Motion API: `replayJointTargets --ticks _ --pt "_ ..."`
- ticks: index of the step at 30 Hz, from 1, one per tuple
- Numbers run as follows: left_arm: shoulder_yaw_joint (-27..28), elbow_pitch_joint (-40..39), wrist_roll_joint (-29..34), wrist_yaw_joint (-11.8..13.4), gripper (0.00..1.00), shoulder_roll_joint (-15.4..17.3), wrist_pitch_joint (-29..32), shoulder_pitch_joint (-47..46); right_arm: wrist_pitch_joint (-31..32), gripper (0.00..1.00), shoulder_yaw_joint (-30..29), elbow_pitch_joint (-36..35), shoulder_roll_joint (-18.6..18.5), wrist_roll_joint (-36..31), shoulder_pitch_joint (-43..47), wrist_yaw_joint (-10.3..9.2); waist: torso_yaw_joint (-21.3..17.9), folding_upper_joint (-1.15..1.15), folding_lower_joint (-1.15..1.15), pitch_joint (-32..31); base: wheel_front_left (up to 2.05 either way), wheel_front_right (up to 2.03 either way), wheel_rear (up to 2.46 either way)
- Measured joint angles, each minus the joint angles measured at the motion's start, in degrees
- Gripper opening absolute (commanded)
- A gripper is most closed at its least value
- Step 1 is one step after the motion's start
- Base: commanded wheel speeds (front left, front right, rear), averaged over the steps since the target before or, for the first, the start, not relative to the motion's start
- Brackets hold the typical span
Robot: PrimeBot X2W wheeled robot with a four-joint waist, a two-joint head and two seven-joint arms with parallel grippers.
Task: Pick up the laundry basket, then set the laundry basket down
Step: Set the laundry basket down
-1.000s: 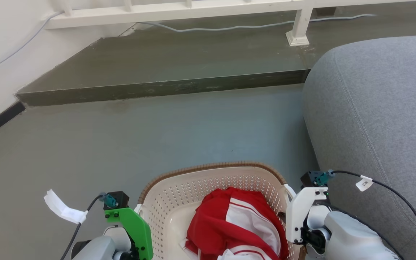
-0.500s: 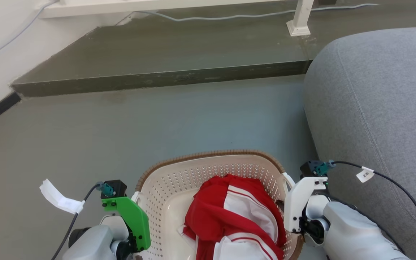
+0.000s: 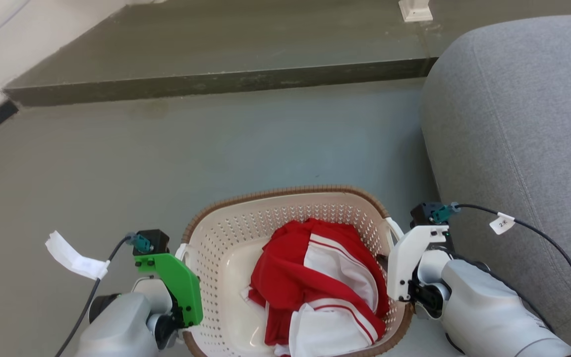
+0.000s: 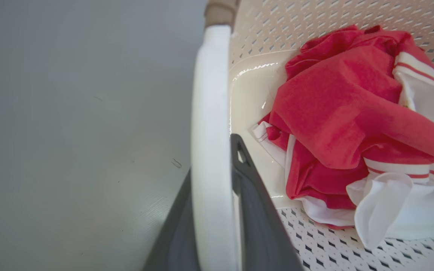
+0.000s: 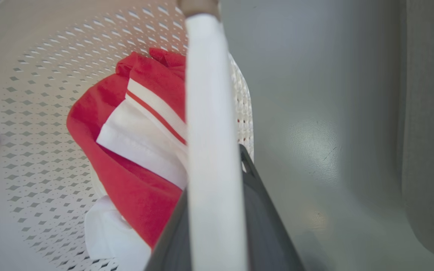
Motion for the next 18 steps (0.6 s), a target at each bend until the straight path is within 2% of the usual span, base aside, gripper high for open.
replayJointTargets --ticks 9,18 --pt "-0.1 -0.5 0.0 0.0 0.0 0.6 -1.1 -3.0 -1.5 0.0 0.1 0.0 0.0 0.4 -2.8 0.0 0.1 0.0 0.0 3.5 0.0 0.0 0.0" --pt "0.0 -1.1 0.0 0.0 0.0 1.5 -5.4 -6.9 -5.2 0.0 -1.0 -0.1 0.0 0.5 -6.6 0.0 0.2 0.0 0.0 9.2 0.0 0.0 0.0"
